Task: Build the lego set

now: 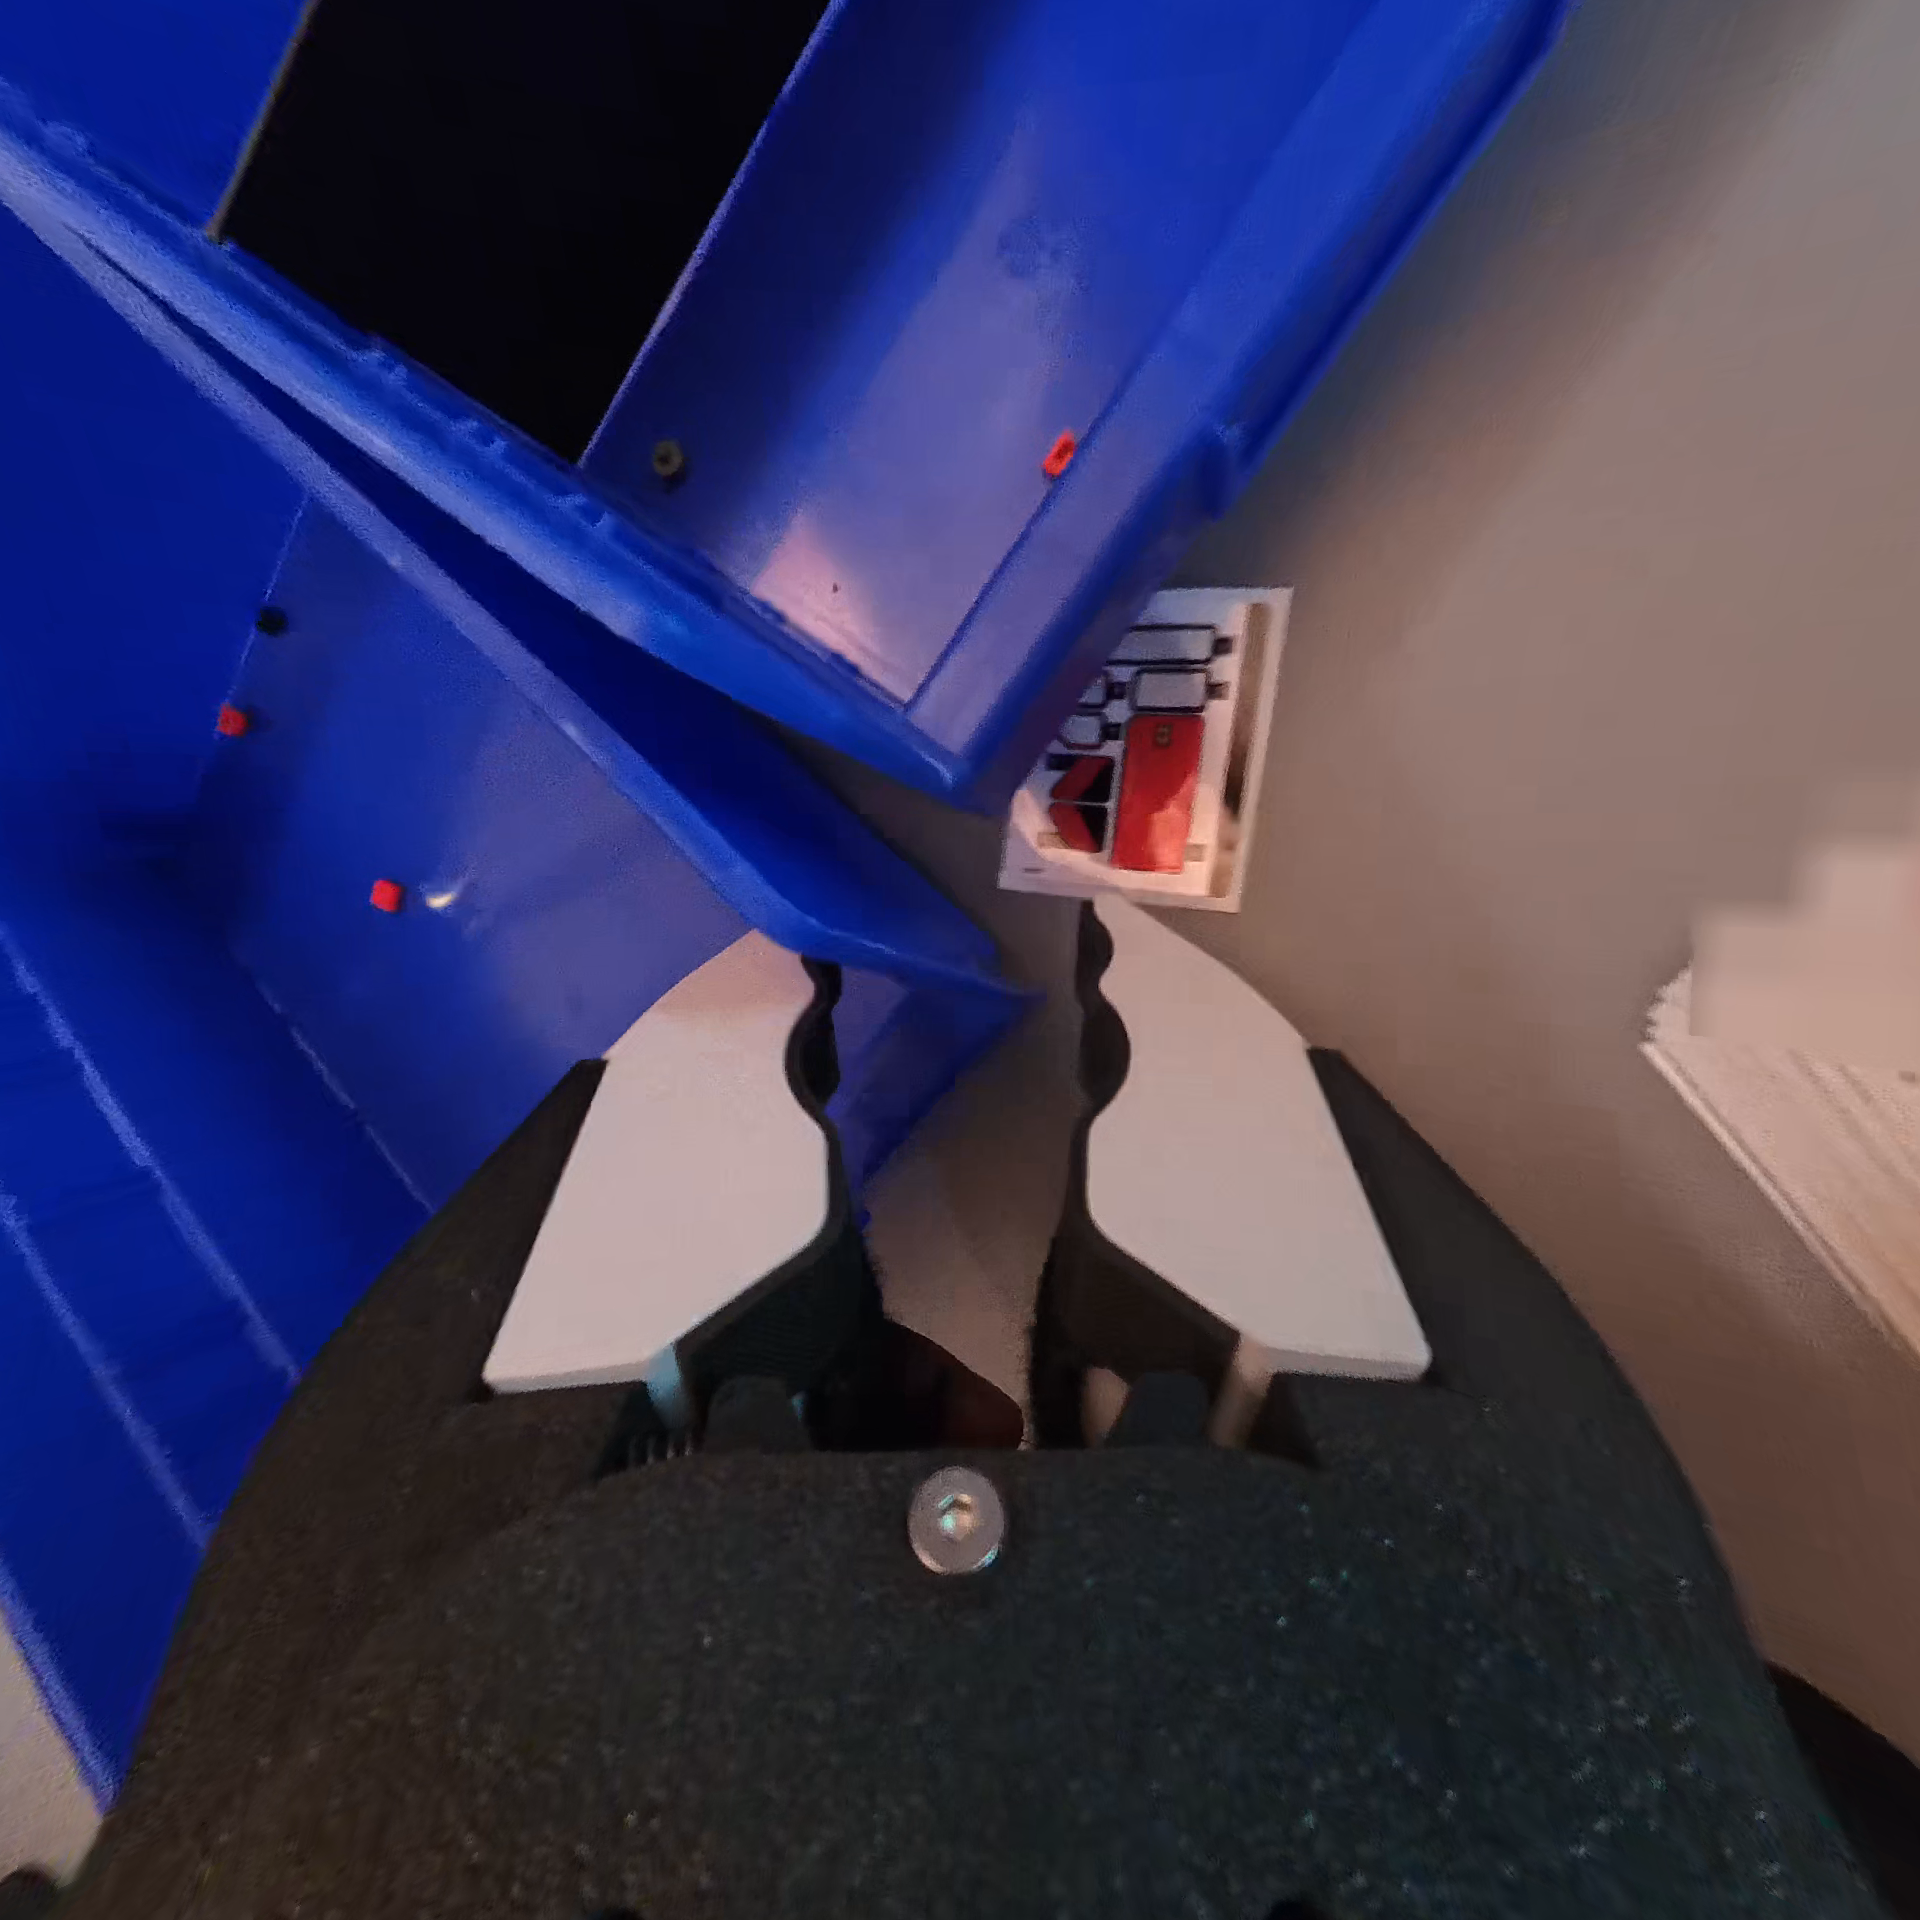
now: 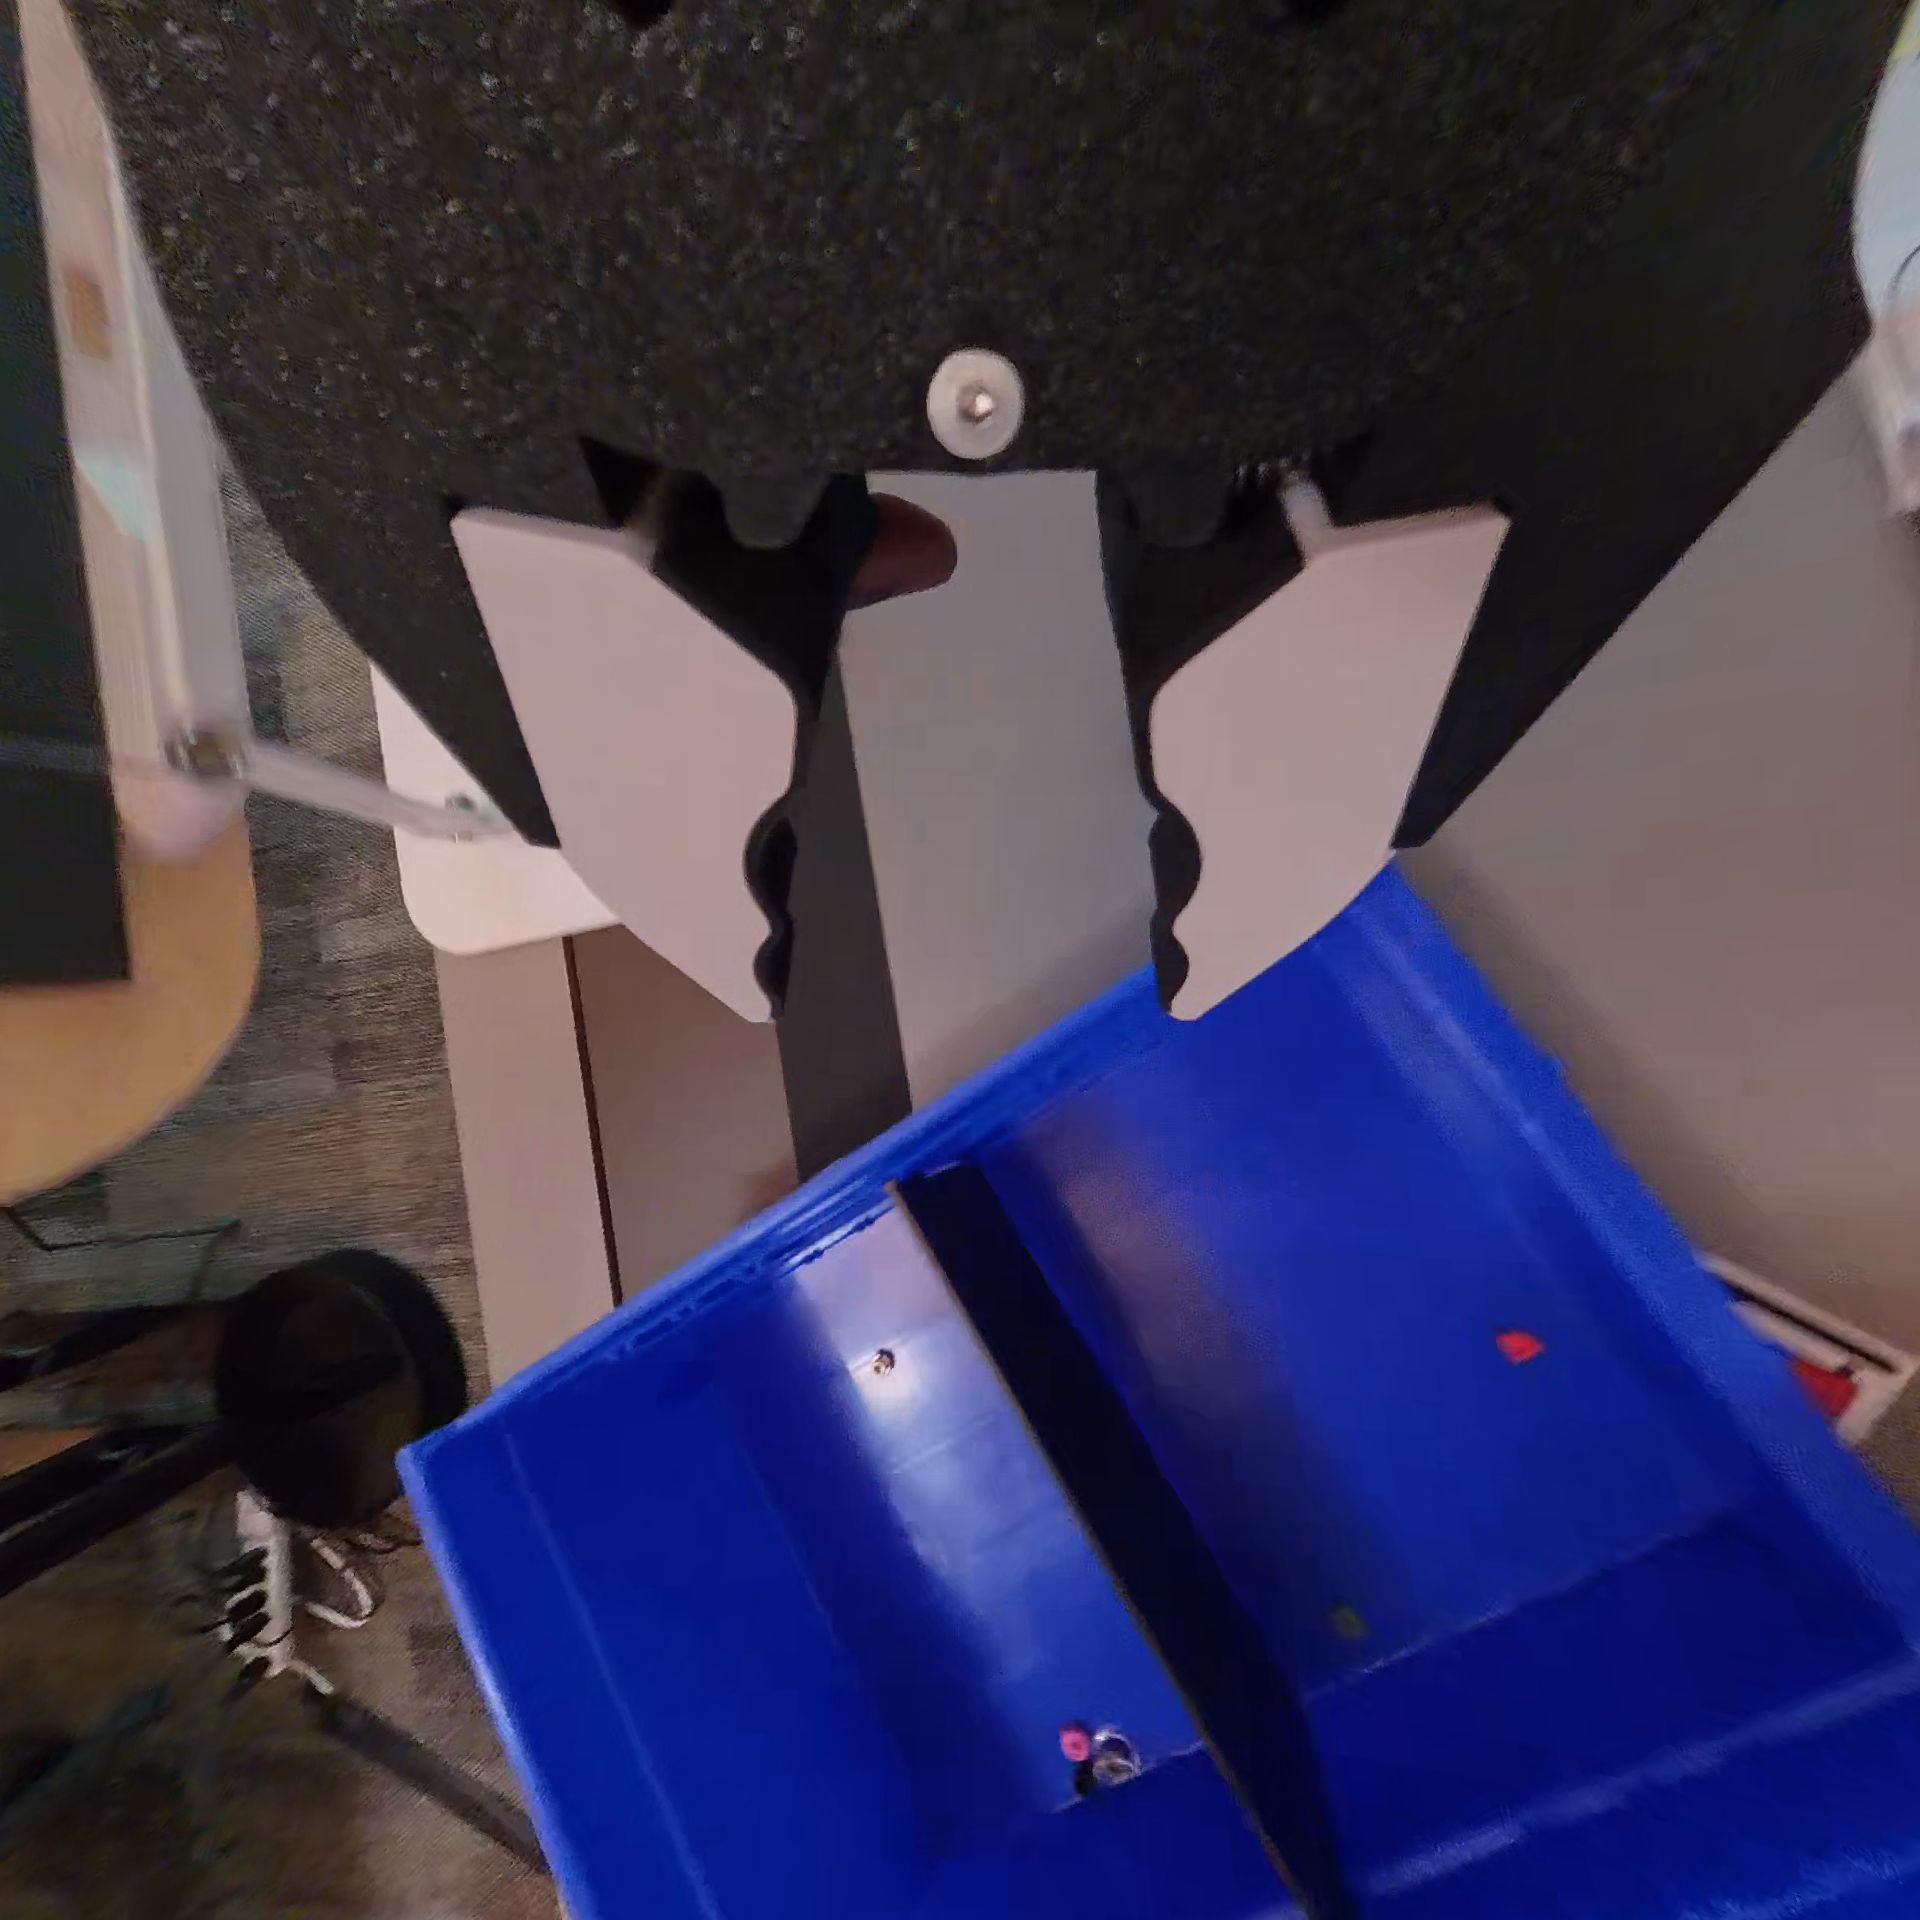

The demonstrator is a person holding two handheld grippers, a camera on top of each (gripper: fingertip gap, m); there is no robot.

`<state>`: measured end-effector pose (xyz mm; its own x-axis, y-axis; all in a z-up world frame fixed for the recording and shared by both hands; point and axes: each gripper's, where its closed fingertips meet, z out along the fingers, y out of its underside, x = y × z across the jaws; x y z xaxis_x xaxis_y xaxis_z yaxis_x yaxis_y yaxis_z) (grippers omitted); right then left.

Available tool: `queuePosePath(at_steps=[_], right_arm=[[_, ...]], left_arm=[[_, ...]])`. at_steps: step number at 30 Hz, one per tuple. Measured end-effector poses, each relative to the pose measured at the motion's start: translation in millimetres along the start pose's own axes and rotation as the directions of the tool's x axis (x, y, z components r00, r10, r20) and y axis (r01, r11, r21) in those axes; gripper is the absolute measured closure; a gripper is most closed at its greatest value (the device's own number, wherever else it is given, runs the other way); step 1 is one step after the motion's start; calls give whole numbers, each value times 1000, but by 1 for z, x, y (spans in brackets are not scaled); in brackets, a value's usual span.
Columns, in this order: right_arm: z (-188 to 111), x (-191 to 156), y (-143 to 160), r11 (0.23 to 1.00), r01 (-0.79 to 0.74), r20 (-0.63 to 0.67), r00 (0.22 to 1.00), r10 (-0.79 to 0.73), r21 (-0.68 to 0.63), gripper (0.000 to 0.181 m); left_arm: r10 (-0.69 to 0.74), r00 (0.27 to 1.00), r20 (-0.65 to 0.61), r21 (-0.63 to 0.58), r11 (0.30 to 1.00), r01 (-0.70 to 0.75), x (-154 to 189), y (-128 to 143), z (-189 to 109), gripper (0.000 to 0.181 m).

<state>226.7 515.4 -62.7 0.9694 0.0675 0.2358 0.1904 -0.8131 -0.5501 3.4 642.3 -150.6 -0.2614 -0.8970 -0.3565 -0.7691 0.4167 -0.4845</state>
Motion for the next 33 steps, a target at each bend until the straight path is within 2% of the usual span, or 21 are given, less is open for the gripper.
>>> queuePosePath(at_steps=[2, 5, 7, 11, 12, 14, 16, 18, 20, 21, 25, 28, 30, 33], right_arm=[[-35, -17, 11, 1000, 6, -31, 1000, -6, -3, 112], [-98, -52, 42, 1000, 14, -79, 997, -16, -25, 107], [-147, -82, 59, 998, -12, -98, 995, 18, 67, 107], [-238, -159, 109, 927, -170, 3, 984, 179, 333, 106], [-259, -180, 122, 889, -226, 62, 974, 220, 398, 105], [-296, -214, 151, 802, -327, 139, 944, 298, 501, 104], [-322, -230, 182, 727, -396, 145, 911, 385, 561, 98], [-334, -237, 219, 710, -444, 77, 871, 485, 547, 87], [-342, -244, 249, 710, -440, -32, 838, 544, 550, 86], [-343, -250, 260, 713, -439, -64, 827, 558, 547, 86], [-332, -277, 286, 704, -472, -90, 794, 601, 531, 88], [-314, -295, 298, 681, -502, -89, 767, 635, 533, 101], [-296, -303, 319, 678, -555, -132, 719, 682, 482, 110], [-271, -310, 363, 712, -630, -249, 669, 700, 309, 114]], left_arm=[[-14, 1000, -9, 4, 1000, 14, 3, -3, -3, 134], [-17, 999, 50, 18, 1000, 16, -1, -9, -12, 135], [-23, 995, 98, 65, 998, 16, -4, -16, -22, 138], [-42, 963, 265, 153, 988, 1, -7, -29, -30, 132], [2, 943, 334, 166, 984, -61, -5, -35, -33, 128], [193, 866, 461, 166, 940, -298, 6, -53, -35, 131], [326, 800, 504, 96, 899, -426, 19, -59, -24, 134], [398, 821, 410, 12, 897, -441, 34, -49, -2, 137], [397, 862, 314, -13, 910, -415, 43, -43, 18, 140], [391, 875, 285, -9, 914, -405, 45, -44, 25, 147], [303, 939, 160, 66, 946, -317, 63, -56, 35, 148], [246, 955, 167, 123, 956, -268, 66, -70, 20, 145], [230, 956, 184, 170, 950, -262, 74, -79, -1, 145], [266, 964, 26, 313, 913, -261, 134, -95, -35, 146]])
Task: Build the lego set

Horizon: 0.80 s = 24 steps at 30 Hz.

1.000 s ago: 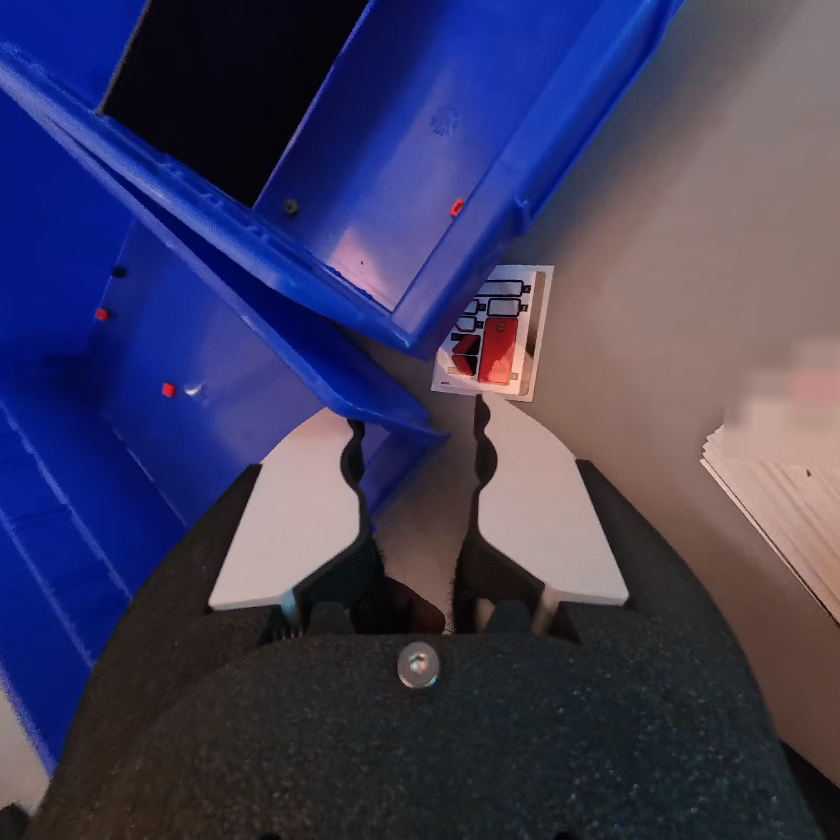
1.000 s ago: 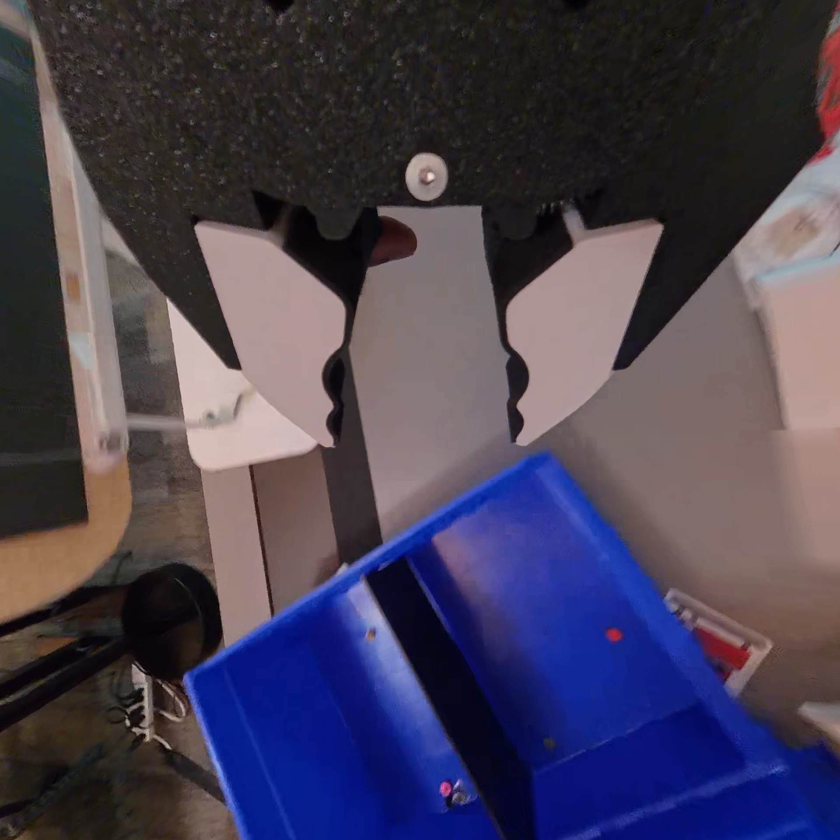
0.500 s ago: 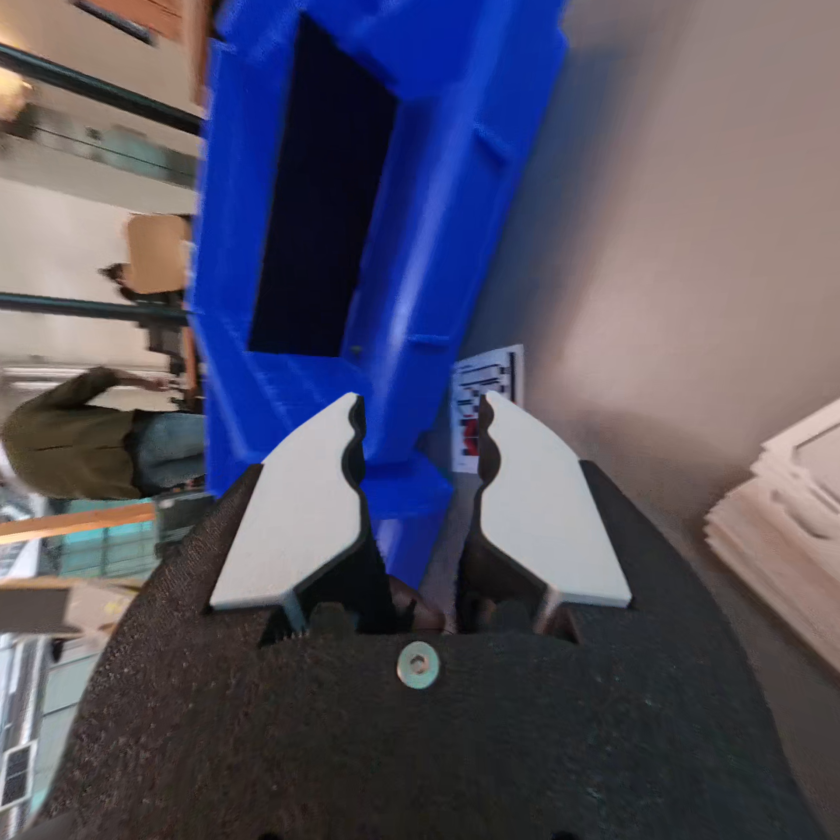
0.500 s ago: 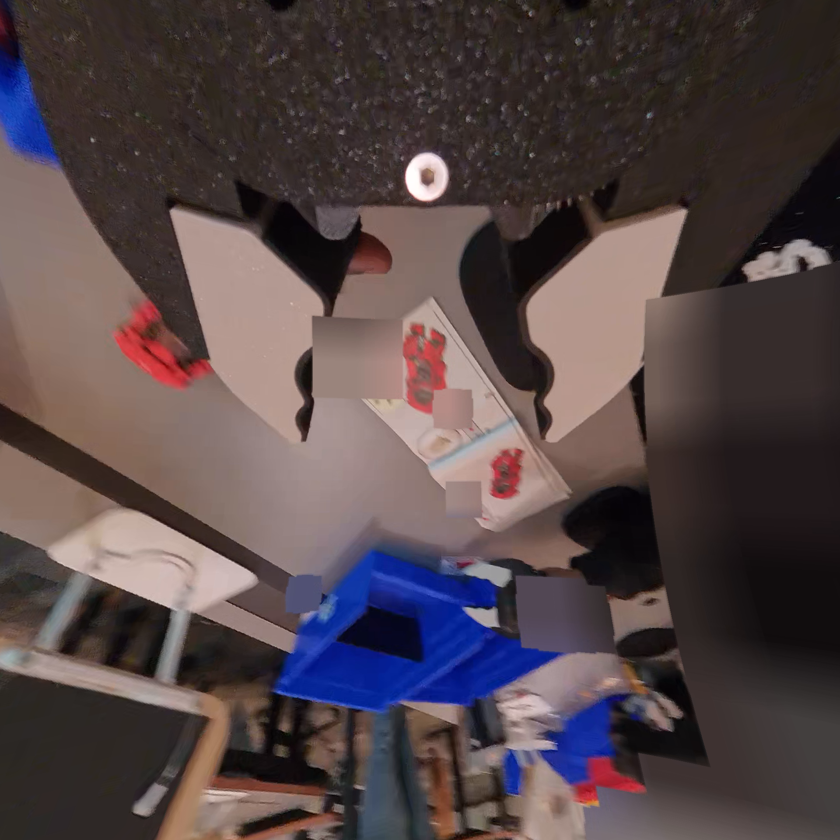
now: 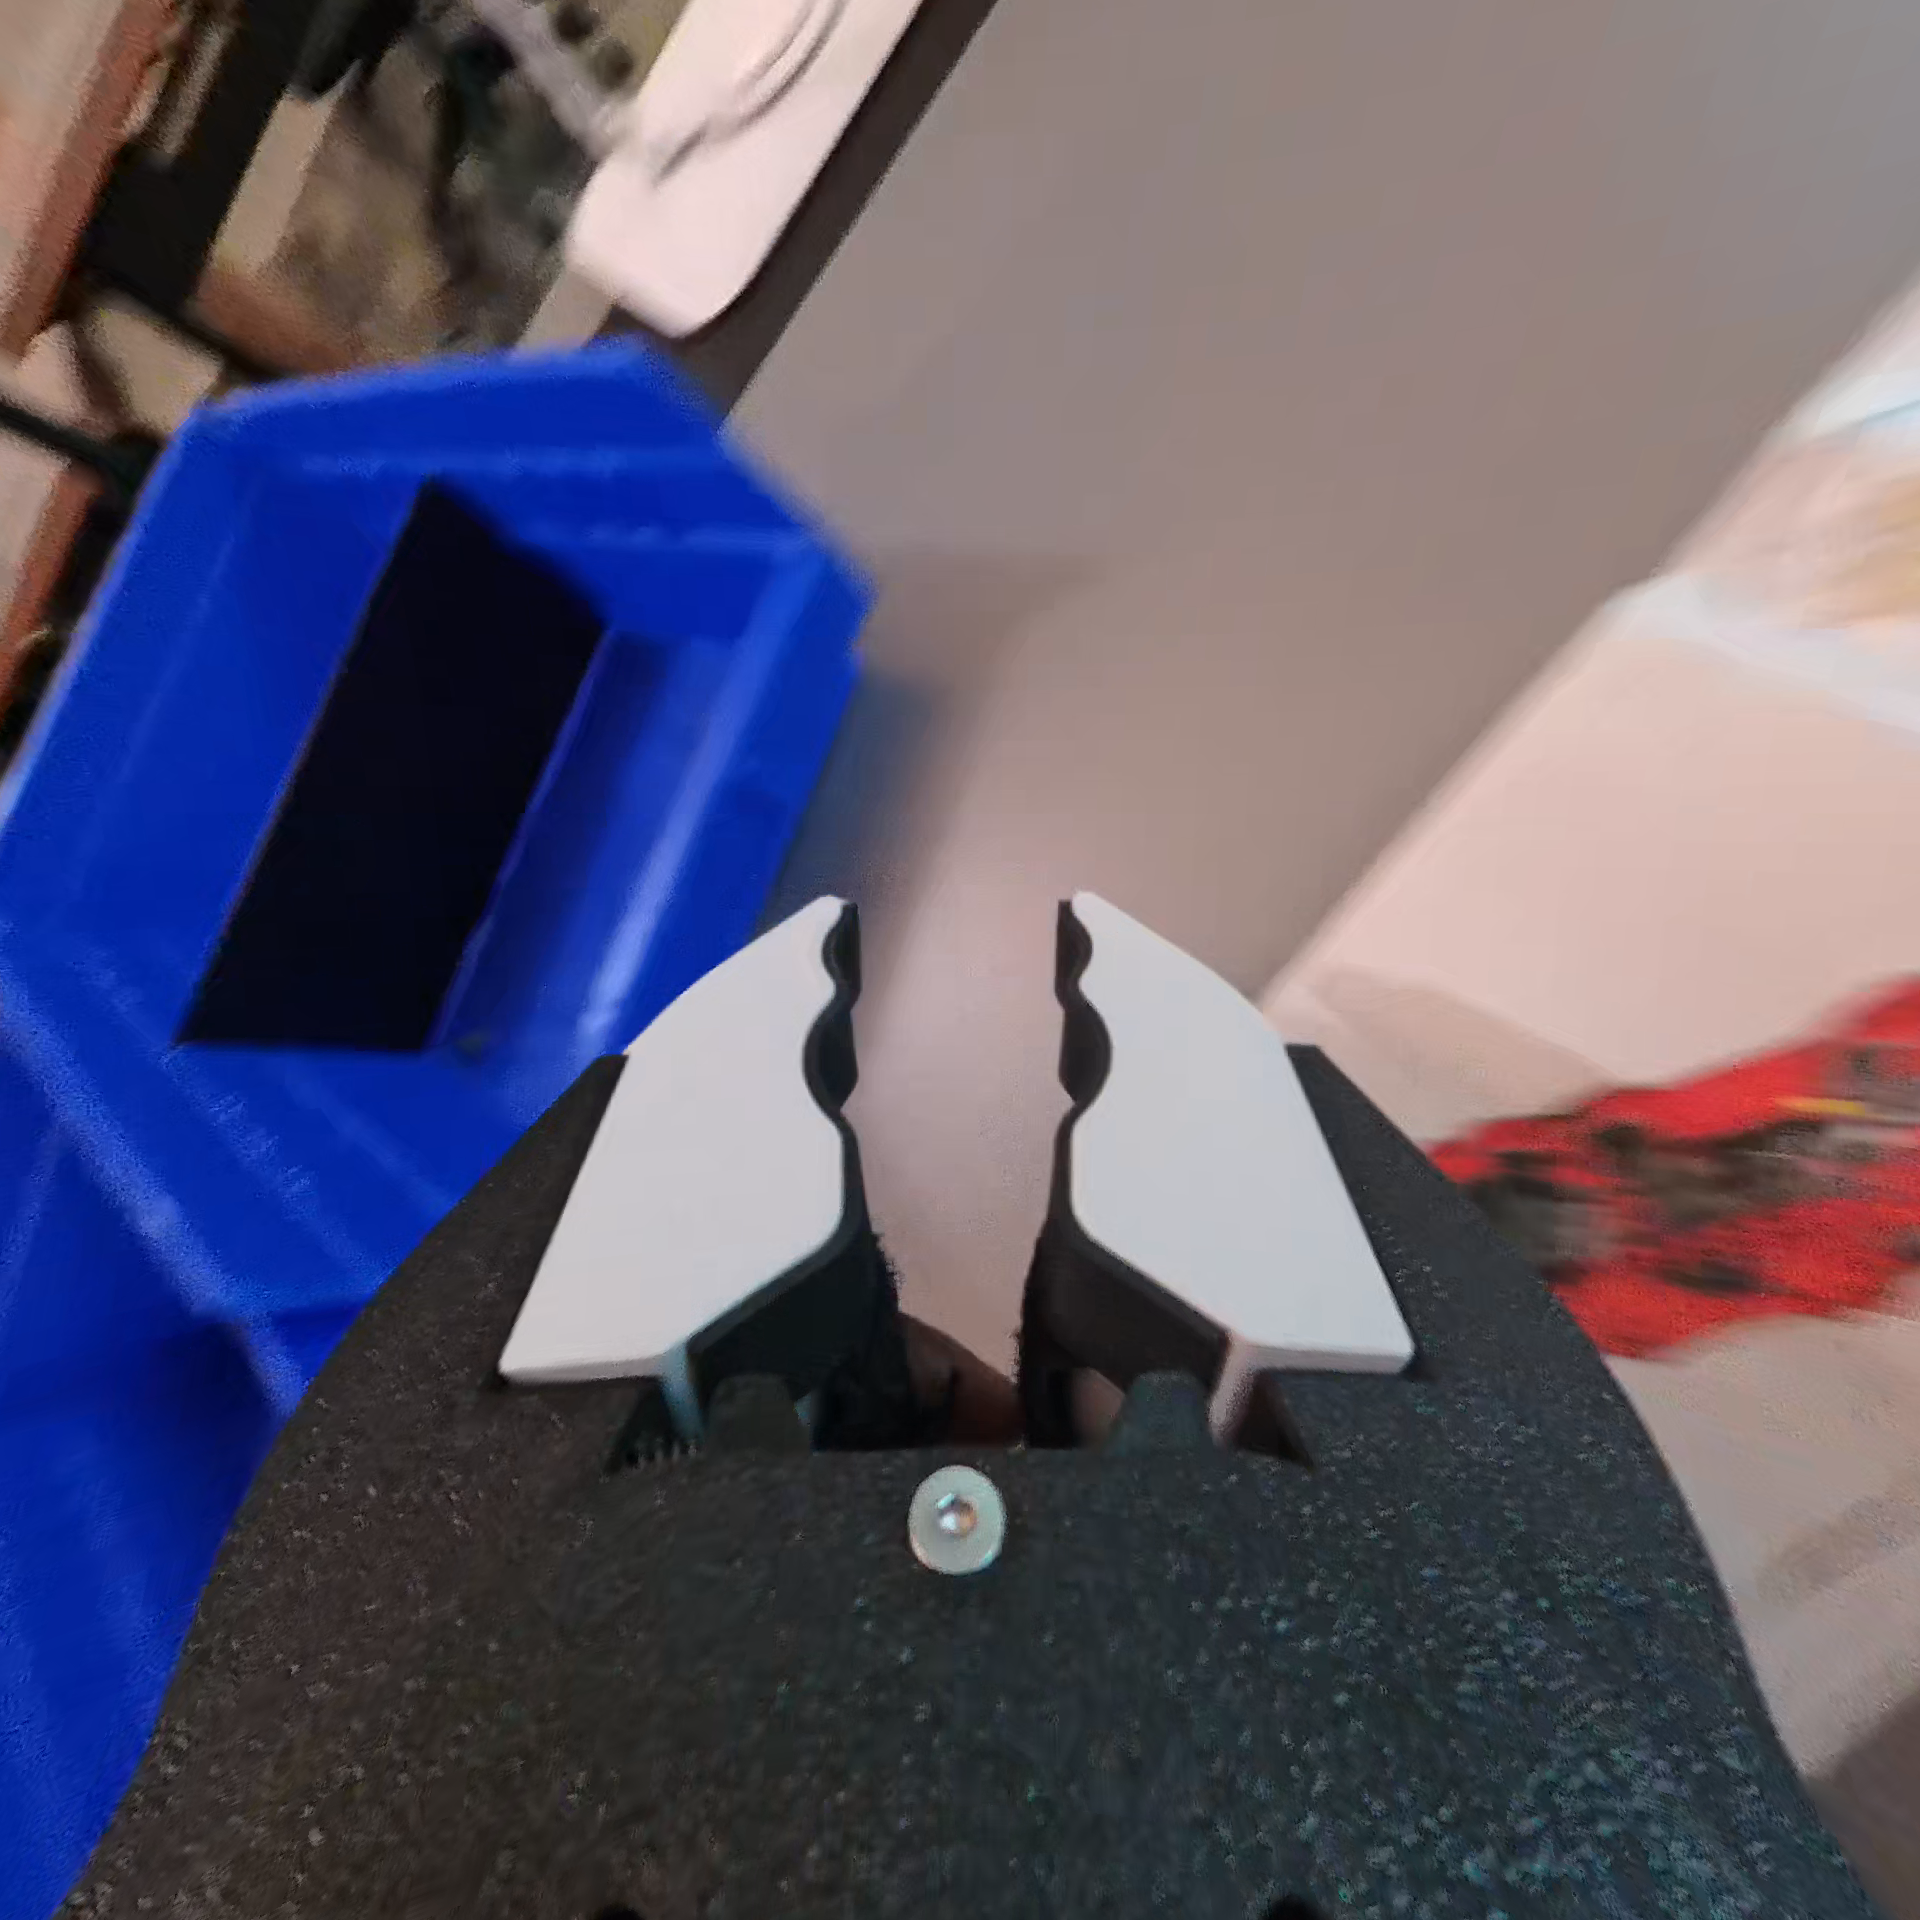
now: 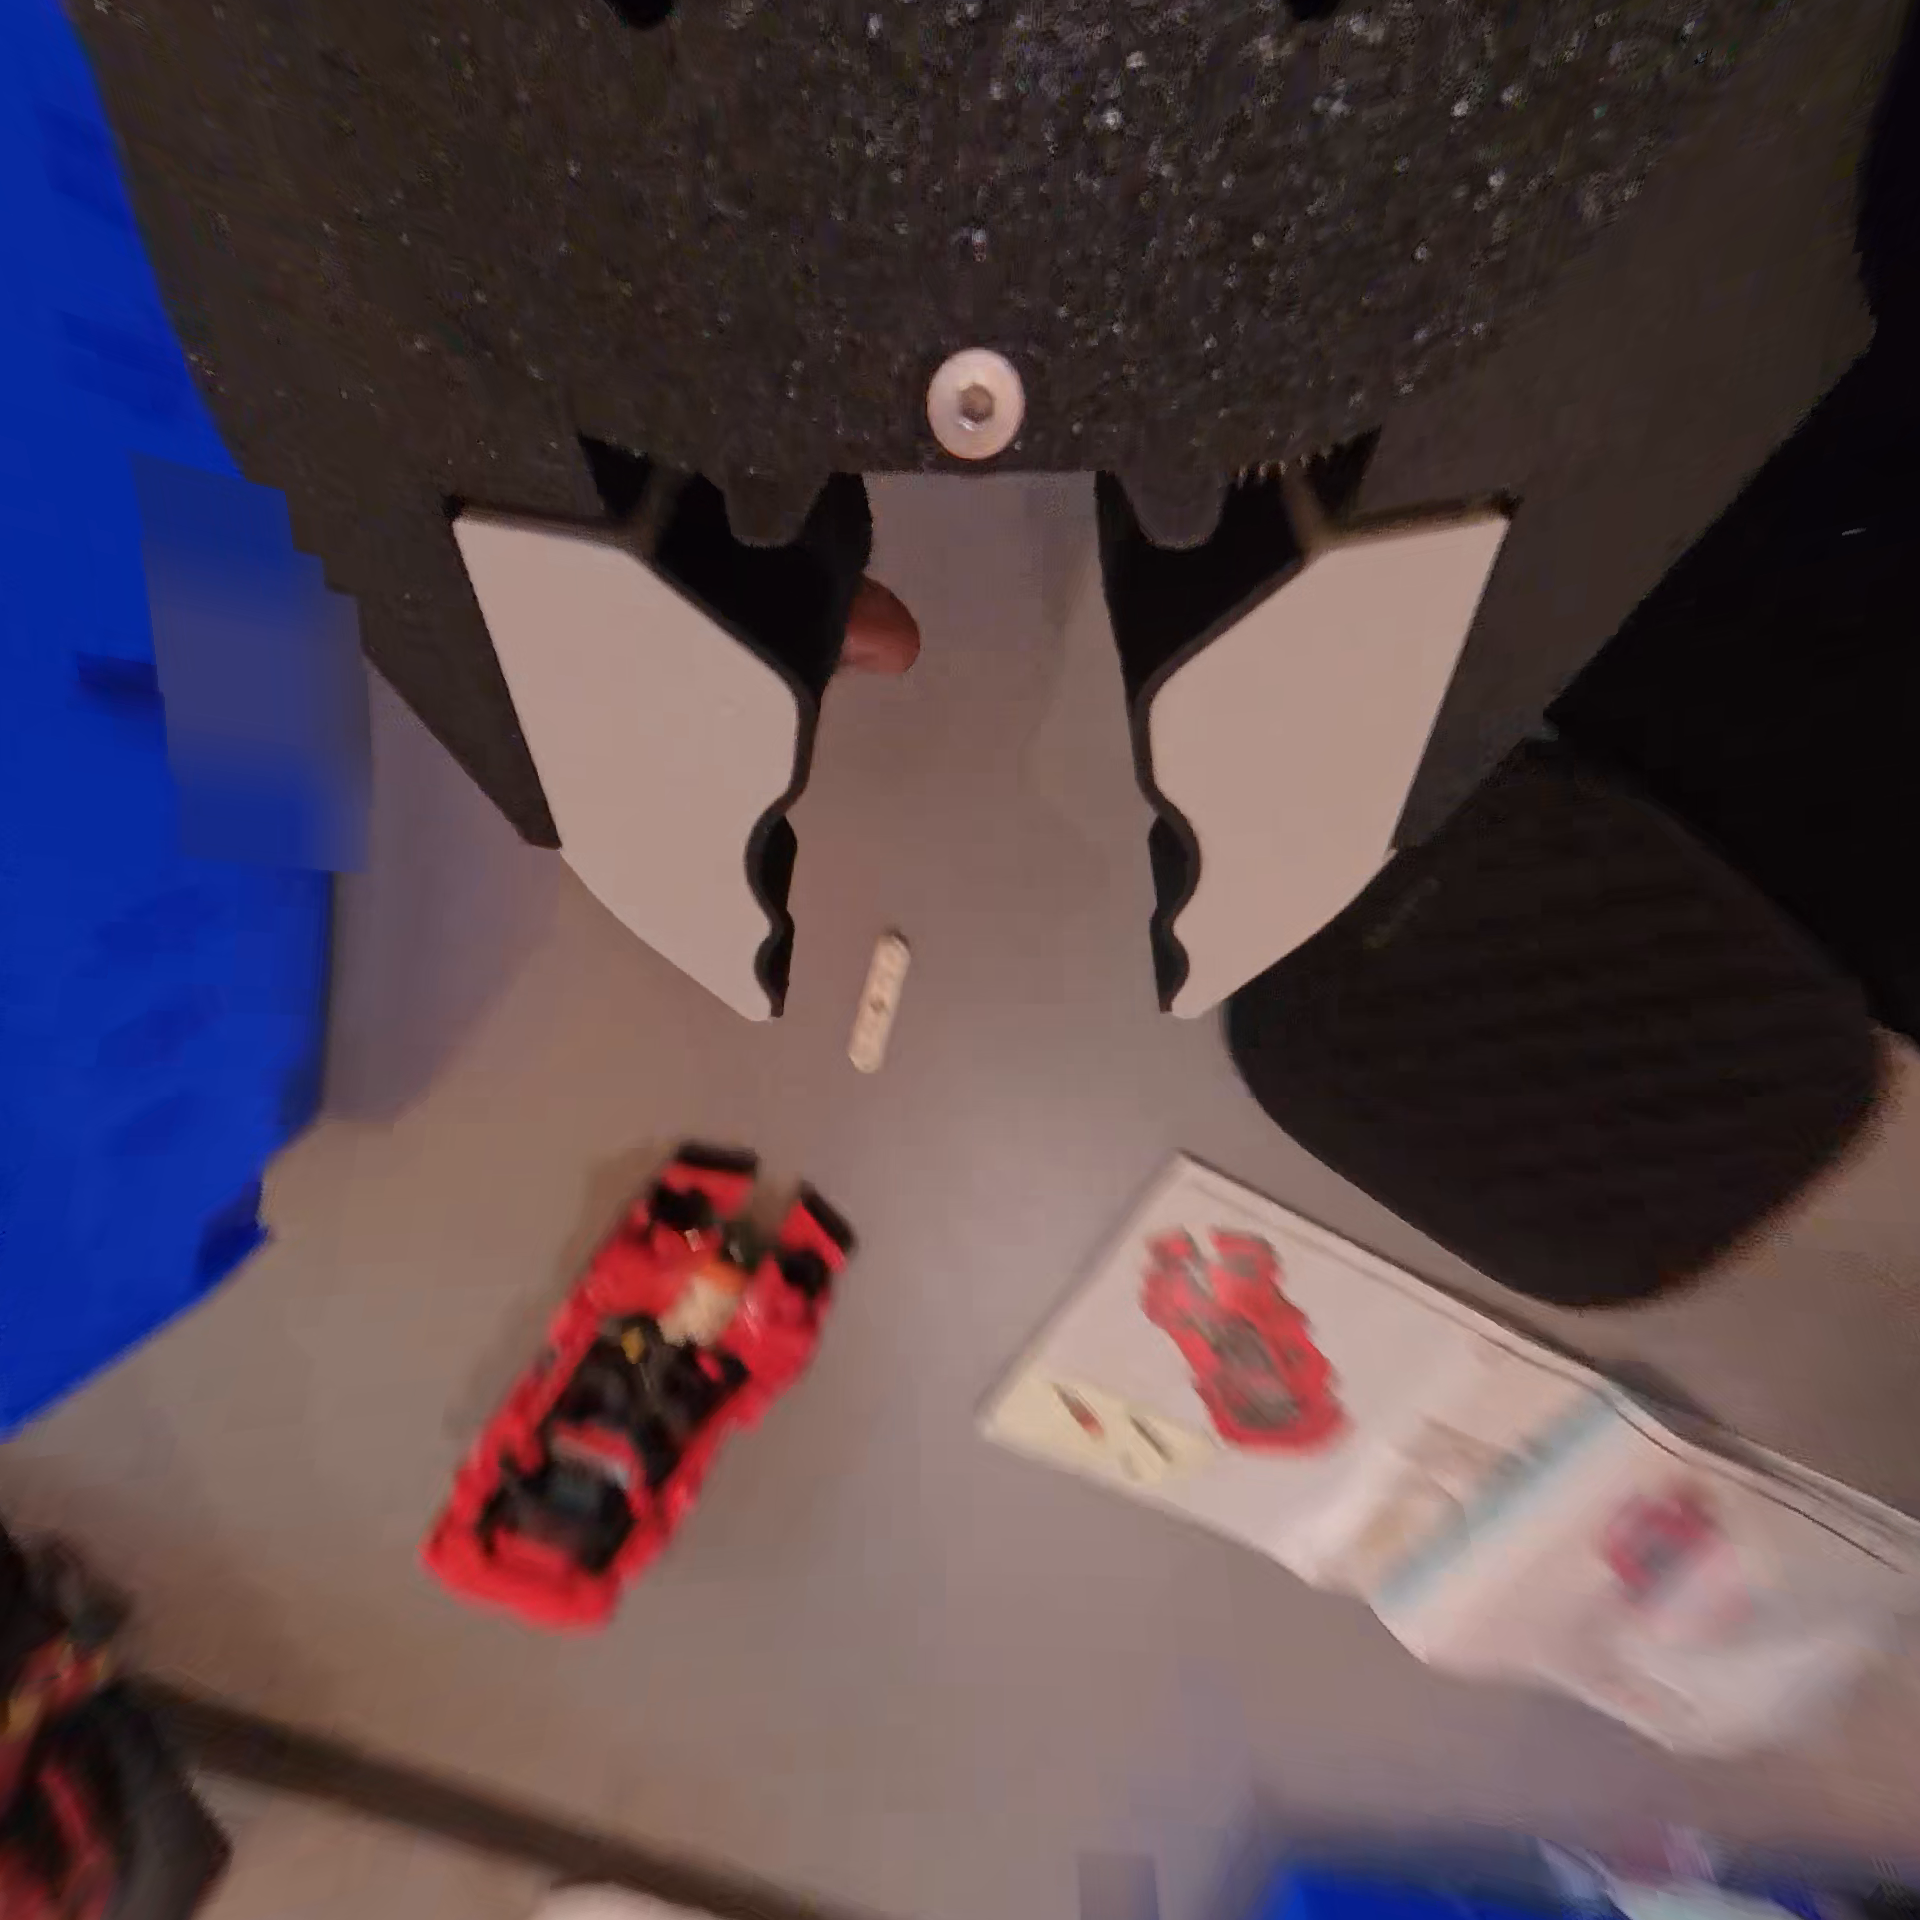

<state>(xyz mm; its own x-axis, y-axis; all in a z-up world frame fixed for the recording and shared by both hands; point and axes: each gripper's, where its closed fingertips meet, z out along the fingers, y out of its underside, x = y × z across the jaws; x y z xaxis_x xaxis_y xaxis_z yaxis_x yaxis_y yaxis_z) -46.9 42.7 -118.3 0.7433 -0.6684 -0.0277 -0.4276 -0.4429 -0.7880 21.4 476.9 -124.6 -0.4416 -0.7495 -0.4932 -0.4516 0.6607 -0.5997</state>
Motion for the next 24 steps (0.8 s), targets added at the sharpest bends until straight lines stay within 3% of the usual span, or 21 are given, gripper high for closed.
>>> queuePosePath(at_steps=[2, 5, 9, 13, 14, 16, 19, 24], right_arm=[[9, 11, 22, 993, 26, -42, 999, -31, -117, 117], [-2, 22, 30, 985, 80, -73, 993, -92, -154, 126], [-80, 60, 6, 982, 155, -188, 967, -173, -107, 140], [-169, 128, -3, 956, 239, -343, 895, -286, -172, 181], [-180, 146, 1, 949, 243, -349, 887, -301, -201, 181], [-180, 169, 18, 936, 209, -242, 929, -281, -284, 181], [-145, 177, 50, 882, 290, 34, 953, -300, -372, 173], [-97, 206, 124, 669, 374, 249, 927, -280, -642, 156]], left_arm=[[37, 990, -137, 67, 997, -28, 48, -25, -11, 147], [140, 963, -232, 152, 983, -106, 106, -59, -26, 148], [100, 927, -361, 271, 963, 1, 161, -97, -43, 156], [20, 895, -445, 254, 961, 104, 191, -102, -33, 173], [-11, 886, -463, 243, 960, 139, 196, -104, -29, 175], [-73, 870, -488, 230, 951, 209, 201, -111, -23, 179], [-136, 845, -517, 240, 925, 295, 204, -126, -18, 178], [-152, 875, -460, 314, 894, 321, 200, -148, -17, 178]])
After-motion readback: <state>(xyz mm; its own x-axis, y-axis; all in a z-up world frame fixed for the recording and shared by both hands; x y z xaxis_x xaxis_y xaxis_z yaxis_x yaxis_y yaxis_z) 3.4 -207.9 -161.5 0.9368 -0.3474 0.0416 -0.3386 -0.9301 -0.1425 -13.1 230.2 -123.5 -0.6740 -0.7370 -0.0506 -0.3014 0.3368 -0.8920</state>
